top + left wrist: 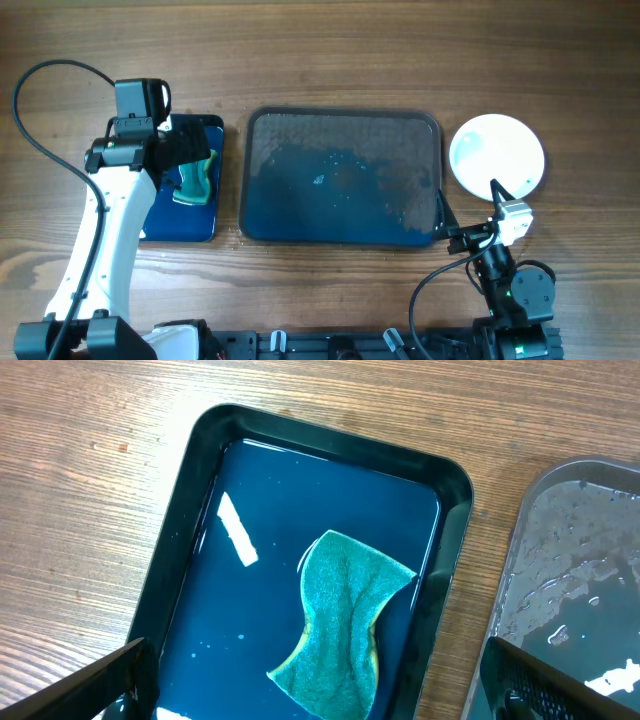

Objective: Clean dirty plates on tray and stack at the side

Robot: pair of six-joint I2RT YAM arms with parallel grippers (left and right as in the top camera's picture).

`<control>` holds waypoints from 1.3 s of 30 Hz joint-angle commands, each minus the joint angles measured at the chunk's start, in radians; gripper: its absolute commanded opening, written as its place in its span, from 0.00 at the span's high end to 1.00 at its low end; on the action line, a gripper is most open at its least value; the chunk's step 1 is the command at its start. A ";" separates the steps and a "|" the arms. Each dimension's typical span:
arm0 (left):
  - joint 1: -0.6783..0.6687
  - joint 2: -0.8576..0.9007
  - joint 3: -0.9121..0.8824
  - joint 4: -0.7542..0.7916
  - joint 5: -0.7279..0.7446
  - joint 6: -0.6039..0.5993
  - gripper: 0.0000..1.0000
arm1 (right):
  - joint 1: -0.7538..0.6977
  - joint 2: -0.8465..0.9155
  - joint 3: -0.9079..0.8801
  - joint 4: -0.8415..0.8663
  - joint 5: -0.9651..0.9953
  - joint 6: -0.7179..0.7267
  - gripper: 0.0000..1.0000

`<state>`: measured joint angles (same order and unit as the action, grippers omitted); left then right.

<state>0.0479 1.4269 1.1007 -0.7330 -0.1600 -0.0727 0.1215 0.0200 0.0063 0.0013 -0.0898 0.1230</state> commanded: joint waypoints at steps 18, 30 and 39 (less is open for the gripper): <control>-0.005 -0.530 -0.224 0.197 0.126 -0.013 0.00 | -0.004 -0.015 -0.001 0.005 -0.016 0.011 0.00; -0.005 -1.294 -0.894 0.612 0.217 -0.014 0.00 | -0.004 -0.015 -0.001 0.005 -0.016 0.011 0.00; -0.005 -1.424 -0.998 0.663 0.216 -0.010 0.00 | -0.004 -0.015 -0.001 0.005 -0.016 0.010 0.00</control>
<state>0.0460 0.0143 0.1326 -0.0990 0.0441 -0.0807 0.1215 0.0135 0.0063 0.0013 -0.0898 0.1265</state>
